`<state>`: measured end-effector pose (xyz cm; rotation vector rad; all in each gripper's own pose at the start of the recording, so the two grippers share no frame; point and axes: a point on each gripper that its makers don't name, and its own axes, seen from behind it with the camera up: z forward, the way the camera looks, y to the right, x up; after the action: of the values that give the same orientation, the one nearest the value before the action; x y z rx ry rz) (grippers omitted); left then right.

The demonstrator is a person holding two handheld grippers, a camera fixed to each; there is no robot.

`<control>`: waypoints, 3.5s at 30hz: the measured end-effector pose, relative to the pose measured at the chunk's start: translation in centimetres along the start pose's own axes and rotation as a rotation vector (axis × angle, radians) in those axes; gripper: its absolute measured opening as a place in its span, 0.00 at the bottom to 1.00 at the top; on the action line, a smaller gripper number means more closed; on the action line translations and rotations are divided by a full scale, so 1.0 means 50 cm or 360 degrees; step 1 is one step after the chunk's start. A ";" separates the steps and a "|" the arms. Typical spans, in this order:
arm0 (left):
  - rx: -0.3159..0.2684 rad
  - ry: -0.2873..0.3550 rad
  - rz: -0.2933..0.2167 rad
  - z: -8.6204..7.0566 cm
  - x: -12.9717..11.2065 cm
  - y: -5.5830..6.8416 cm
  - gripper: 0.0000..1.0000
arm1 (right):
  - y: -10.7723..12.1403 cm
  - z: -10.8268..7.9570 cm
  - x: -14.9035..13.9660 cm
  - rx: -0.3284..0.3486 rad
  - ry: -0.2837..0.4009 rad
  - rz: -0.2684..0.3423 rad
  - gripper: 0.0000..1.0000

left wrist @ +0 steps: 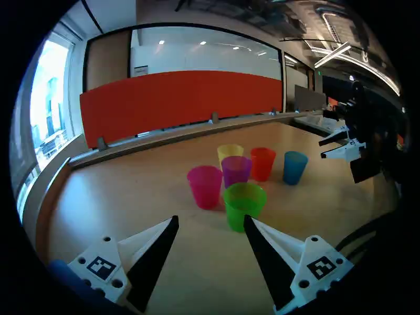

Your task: Pour water

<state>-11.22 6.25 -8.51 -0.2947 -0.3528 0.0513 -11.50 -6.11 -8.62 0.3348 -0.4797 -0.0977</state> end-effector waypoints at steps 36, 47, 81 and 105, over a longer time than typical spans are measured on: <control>0.0571 0.0445 -0.0167 -0.115 0.082 -0.163 0.92 | 0.133 -0.093 0.149 -0.0612 0.0655 0.0119 1.00; 0.0661 0.0559 -0.0137 -0.123 0.112 -0.166 0.92 | 0.159 -0.130 0.159 -0.0701 0.0805 0.0255 1.00; 0.0816 0.0729 -0.0251 -0.121 0.091 -0.201 0.92 | 0.158 -0.117 0.166 -0.0746 0.0757 0.0368 1.00; 0.0856 0.0733 -0.0209 -0.064 0.071 -0.165 0.92 | 0.133 -0.110 0.166 -0.0743 0.0712 0.0342 1.00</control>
<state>-6.78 -2.17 -7.79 0.2507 0.1063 -0.0515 -1.49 0.36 -7.32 -0.1560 -0.0389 0.0749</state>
